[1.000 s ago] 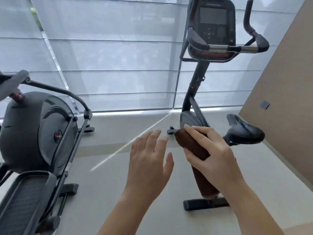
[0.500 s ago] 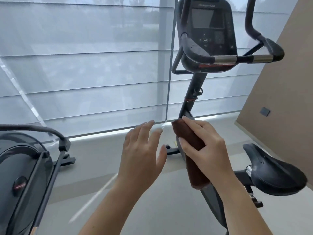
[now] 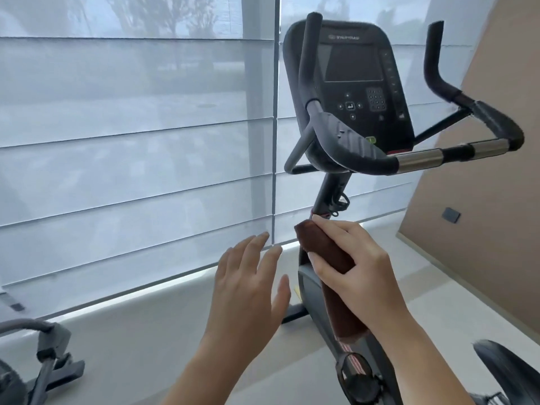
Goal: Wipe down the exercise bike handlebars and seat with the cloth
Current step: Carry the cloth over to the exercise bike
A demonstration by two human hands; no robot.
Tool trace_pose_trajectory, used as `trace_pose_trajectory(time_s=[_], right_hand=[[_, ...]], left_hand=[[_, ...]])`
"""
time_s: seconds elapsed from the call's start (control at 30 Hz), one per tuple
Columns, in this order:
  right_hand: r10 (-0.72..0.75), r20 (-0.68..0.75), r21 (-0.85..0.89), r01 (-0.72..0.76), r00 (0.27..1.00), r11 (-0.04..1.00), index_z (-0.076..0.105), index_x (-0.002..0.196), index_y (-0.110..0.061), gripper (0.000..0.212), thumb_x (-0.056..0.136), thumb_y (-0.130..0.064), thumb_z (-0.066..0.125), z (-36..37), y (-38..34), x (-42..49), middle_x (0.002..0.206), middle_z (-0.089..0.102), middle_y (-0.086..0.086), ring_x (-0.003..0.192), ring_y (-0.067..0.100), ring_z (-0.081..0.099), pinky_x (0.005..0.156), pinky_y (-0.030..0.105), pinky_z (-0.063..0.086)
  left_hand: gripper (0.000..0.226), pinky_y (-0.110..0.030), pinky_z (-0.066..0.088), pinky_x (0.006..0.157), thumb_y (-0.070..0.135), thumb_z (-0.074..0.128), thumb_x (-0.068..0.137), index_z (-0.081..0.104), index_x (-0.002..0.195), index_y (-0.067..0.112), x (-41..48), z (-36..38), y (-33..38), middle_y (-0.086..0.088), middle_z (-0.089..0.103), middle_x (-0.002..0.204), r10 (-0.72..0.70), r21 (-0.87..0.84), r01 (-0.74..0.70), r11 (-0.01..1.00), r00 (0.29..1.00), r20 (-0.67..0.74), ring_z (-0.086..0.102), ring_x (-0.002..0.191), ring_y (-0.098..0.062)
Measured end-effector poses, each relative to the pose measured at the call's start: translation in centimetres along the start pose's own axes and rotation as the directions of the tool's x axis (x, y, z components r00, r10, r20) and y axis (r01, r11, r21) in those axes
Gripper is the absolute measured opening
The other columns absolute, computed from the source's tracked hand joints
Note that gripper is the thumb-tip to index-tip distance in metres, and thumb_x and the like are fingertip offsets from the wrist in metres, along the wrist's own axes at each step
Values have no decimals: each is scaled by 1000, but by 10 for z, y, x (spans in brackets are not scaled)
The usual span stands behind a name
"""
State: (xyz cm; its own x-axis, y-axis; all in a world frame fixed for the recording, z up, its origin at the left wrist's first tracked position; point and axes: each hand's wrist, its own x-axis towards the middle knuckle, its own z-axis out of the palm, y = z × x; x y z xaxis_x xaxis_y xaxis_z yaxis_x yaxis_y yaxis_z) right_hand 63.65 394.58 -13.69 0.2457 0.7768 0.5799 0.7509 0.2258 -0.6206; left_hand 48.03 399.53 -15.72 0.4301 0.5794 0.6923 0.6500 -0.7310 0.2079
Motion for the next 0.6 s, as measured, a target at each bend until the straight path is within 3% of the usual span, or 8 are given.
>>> trace_pose_trajectory(time_s=[0.27,0.6], right_hand=[[-40,-146,-173,14,989,985,57,124,-16,49,79,-35,58,45,3,98,112,62,2,98,13,59,88,20,49],[-121,-253,-378,17,960,926,57,123,-21,44,80,-23,64,59,-19,232,110,62,-1,98,5,55,89,6,38]], left_hand=[[34,-48,43,91,15,73,73,63,104,6,95,51,-89,-16,62,115,114,-145,-110,983,993,16,57,105,-36],[31,-52,45,91,15,71,75,63,103,4,222,90,-173,-17,62,116,290,-274,-290,917,956,-42,56,106,-38]])
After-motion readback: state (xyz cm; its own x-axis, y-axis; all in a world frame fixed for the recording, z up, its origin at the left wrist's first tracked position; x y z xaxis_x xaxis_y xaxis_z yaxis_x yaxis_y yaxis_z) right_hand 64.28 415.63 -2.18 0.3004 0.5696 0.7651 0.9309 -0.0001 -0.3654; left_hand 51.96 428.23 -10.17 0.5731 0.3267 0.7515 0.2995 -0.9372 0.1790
